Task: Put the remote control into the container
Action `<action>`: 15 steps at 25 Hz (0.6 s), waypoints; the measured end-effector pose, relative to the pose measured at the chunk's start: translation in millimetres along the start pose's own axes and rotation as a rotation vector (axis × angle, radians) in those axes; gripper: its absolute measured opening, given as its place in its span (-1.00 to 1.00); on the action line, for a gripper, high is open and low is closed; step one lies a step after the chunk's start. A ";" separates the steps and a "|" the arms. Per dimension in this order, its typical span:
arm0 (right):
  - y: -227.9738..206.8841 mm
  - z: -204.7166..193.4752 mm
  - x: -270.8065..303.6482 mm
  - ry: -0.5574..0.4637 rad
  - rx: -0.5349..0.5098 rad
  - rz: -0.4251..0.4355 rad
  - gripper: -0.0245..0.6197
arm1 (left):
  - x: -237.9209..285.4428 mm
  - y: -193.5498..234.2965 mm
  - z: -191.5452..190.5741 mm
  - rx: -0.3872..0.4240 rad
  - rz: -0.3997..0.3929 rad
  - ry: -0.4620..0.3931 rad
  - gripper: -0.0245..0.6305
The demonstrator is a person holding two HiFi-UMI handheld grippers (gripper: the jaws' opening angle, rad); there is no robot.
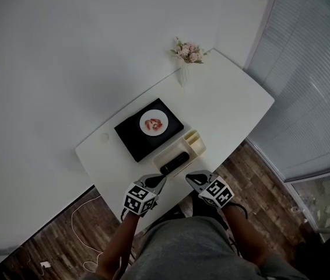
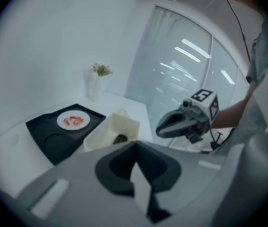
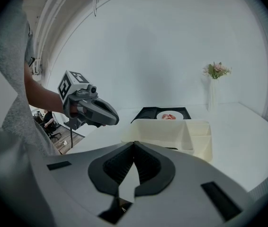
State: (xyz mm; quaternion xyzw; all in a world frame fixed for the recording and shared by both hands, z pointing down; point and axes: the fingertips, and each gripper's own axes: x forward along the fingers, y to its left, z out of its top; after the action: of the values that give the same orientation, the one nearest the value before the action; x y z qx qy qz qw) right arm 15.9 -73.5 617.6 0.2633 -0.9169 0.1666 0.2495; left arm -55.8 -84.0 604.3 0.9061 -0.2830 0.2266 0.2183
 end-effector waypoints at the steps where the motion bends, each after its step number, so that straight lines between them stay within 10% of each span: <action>1: 1.1 0.3 -0.3 -0.001 -0.001 -0.003 -0.88 | -2.3 -1.0 -0.6 0.000 -0.005 -0.007 -0.93; 15: 24.8 -16.7 -3.2 0.030 -0.024 -0.007 -0.88 | -9.0 -32.3 -21.0 0.020 -0.099 -0.047 -0.93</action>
State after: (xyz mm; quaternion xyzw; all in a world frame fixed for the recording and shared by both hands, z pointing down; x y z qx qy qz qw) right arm 10.3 -45.0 625.2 0.2609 -0.9140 0.1587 0.2671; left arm -48.7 -45.2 607.7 0.9261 -0.2406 0.1971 0.2136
